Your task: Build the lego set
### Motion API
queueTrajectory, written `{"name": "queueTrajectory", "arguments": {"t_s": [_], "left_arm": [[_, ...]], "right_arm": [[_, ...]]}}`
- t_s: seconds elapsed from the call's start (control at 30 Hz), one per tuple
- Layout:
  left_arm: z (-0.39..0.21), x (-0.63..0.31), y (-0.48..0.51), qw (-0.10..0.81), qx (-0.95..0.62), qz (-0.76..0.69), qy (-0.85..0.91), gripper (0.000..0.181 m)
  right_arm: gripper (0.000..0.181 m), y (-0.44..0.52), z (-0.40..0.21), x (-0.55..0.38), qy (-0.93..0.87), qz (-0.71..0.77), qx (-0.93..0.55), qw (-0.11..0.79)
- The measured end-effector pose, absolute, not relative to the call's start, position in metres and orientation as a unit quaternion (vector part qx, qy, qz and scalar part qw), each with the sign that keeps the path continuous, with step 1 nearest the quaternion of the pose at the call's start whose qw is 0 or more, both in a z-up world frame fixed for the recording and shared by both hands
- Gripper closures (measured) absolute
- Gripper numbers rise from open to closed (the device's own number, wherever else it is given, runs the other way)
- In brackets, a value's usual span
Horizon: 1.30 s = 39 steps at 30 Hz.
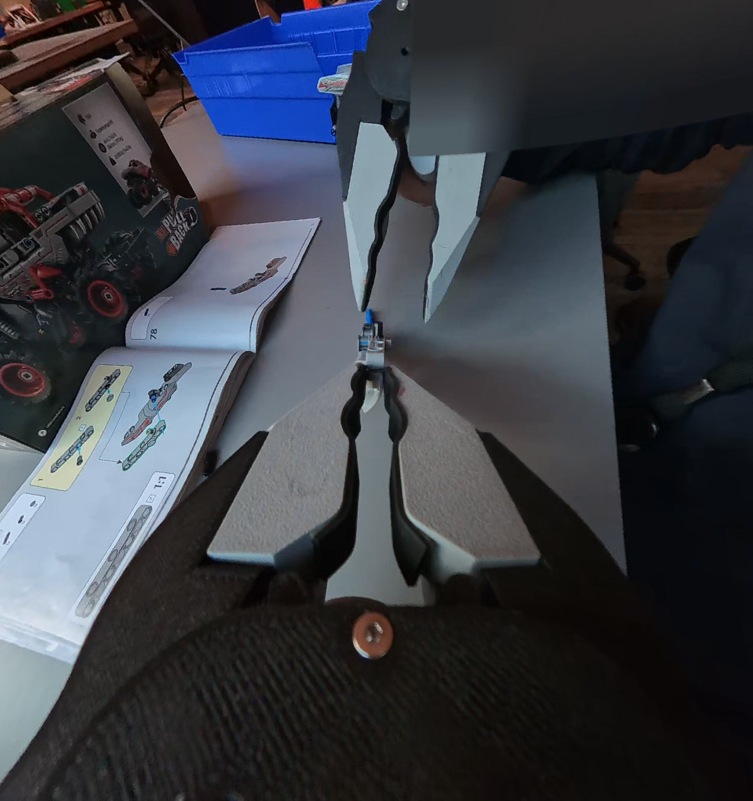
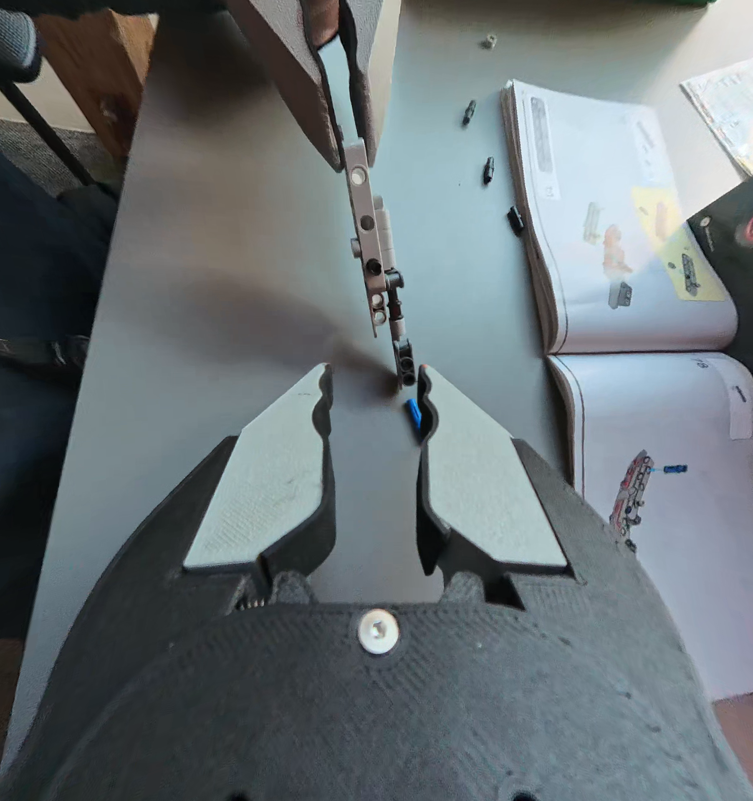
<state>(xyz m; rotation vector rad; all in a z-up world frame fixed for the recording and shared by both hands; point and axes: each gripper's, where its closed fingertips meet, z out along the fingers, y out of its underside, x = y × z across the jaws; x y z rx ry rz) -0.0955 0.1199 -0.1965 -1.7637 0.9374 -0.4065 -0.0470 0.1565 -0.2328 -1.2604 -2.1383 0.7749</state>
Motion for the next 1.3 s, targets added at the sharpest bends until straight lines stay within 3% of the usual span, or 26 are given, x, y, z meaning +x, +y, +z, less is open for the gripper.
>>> {"name": "queueTrajectory", "arguments": {"t_s": [0.03,0.2,0.33,0.53,0.63,0.8,1.3], "left_arm": [[-0.196,-0.096,0.12,0.525,-0.736,-0.171,0.391,0.176],[-0.189,-0.09,0.117,0.54,-0.723,-0.157,0.402,0.176],[-0.186,-0.086,0.117,0.544,-0.718,-0.152,0.406,0.176],[-0.175,-0.086,0.111,0.572,-0.699,-0.175,0.392,0.176],[-0.175,-0.087,0.114,0.575,-0.696,-0.211,0.374,0.156],[-0.166,-0.076,0.11,0.601,-0.658,-0.241,0.385,0.176],[-0.153,-0.062,0.113,0.618,-0.639,-0.27,0.37,0.166]], "right_arm": [[0.145,0.159,-0.232,-0.047,-0.792,0.282,-0.467,0.274],[0.143,0.133,-0.196,-0.072,-0.786,0.315,-0.404,0.345],[0.167,0.131,-0.214,-0.091,-0.817,0.244,-0.369,0.369],[0.169,0.126,-0.205,-0.096,-0.793,0.278,-0.336,0.426],[0.17,0.123,-0.198,-0.095,-0.773,0.328,-0.33,0.431],[0.17,0.116,-0.188,-0.093,-0.751,0.4,-0.311,0.424],[0.17,0.113,-0.183,-0.092,-0.743,0.414,-0.296,0.436]]}}
